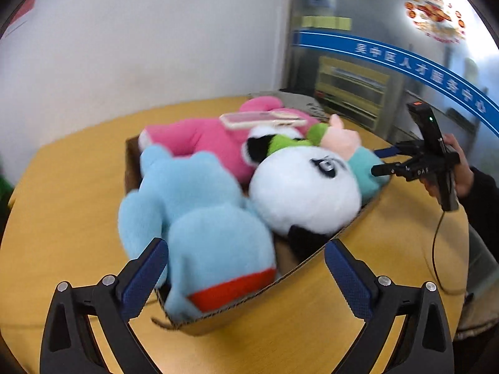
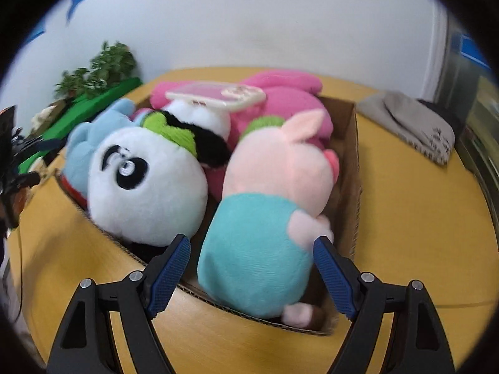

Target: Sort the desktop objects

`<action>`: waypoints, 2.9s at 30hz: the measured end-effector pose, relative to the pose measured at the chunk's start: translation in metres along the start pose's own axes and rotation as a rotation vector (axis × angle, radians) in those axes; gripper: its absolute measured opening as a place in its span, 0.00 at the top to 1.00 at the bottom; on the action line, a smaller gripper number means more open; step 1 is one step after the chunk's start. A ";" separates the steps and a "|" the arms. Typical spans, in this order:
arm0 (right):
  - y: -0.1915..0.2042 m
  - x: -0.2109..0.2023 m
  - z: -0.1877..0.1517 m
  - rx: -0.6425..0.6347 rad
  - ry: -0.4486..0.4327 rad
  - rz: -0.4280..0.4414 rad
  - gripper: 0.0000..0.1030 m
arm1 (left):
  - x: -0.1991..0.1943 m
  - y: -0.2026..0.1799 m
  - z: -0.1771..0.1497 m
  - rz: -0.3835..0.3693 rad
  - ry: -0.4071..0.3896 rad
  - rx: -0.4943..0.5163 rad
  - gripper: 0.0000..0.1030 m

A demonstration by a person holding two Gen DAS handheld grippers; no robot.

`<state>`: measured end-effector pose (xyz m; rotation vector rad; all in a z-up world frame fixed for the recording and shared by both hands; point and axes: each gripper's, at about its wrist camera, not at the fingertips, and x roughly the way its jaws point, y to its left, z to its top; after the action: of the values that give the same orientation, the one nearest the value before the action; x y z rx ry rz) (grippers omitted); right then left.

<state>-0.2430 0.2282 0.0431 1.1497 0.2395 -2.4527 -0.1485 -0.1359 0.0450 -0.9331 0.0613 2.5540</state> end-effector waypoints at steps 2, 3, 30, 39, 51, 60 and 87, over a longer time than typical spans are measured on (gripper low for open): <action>0.004 0.012 0.000 0.027 0.021 -0.097 0.19 | 0.005 0.005 -0.010 0.017 0.014 -0.057 0.03; 0.002 0.017 -0.003 0.065 0.033 -0.099 0.19 | 0.008 0.006 -0.015 0.019 0.023 -0.079 0.03; 0.029 0.001 -0.053 0.177 0.046 -0.152 0.18 | -0.019 -0.001 -0.048 0.111 -0.003 -0.130 0.06; 0.099 -0.088 -0.058 0.096 -0.124 -0.192 0.17 | -0.101 -0.058 -0.034 0.225 -0.230 -0.256 0.00; 0.147 -0.114 -0.093 0.082 -0.246 -0.214 0.15 | -0.084 -0.126 -0.052 0.261 -0.169 -0.244 0.00; 0.144 -0.109 -0.098 0.099 -0.253 -0.244 0.11 | -0.068 -0.125 -0.056 0.290 -0.124 -0.280 0.00; 0.148 -0.103 -0.108 0.115 -0.230 -0.255 0.11 | -0.060 -0.133 -0.070 0.310 -0.073 -0.268 0.00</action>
<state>-0.0440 0.1611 0.0560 0.9178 0.1883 -2.8295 -0.0119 -0.0498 0.0420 -0.9918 -0.1749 2.9347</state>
